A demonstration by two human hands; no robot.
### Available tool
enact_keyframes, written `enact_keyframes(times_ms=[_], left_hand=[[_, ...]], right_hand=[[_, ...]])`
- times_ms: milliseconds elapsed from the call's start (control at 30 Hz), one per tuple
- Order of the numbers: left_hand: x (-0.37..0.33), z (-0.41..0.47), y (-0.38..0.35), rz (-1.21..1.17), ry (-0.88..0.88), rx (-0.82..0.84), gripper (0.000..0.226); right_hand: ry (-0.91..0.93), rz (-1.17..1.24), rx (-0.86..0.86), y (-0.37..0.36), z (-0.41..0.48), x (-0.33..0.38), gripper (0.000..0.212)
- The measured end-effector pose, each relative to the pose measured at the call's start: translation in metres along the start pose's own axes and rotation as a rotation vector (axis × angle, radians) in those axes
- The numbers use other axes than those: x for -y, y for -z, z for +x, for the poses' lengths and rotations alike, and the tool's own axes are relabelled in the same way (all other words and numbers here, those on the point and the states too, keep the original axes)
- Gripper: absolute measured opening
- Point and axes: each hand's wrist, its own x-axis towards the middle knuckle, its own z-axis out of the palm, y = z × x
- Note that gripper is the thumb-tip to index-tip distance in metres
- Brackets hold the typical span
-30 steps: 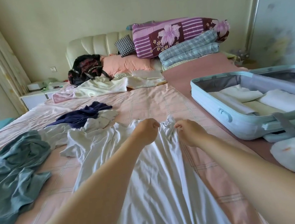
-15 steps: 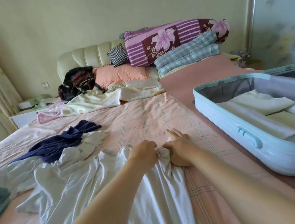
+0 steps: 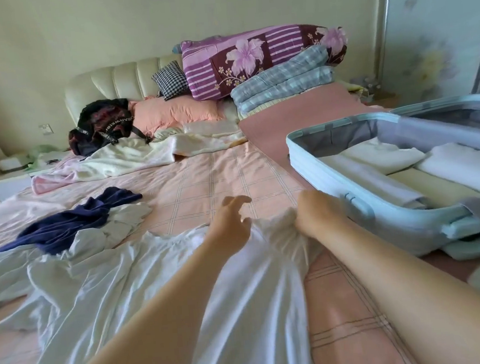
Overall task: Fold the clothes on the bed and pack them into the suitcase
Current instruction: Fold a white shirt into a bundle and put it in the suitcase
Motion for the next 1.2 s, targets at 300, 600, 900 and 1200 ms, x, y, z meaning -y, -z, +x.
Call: enact_keyframes(times_ms=[300,600,900,1200], left_hand=[[-0.007,-0.041,-0.034,0.589,0.091,0.317,0.049],[-0.015,-0.034,-0.024,0.806,0.455,0.465,0.071],[-0.054,-0.061,-0.039,0.533,0.012,0.431,0.074],[-0.047,-0.069,-0.035,0.468,-0.052,0.224,0.055]], right_hand=[[0.462,-0.225,-0.047,-0.002,-0.02,-0.004,0.041],[0.277,0.153,0.165,-0.008,-0.044,-0.05,0.05],[0.249,0.037,0.107,-0.008,-0.056,-0.052,0.02],[0.315,-0.051,0.026,-0.009,-0.06,-0.04,0.021]])
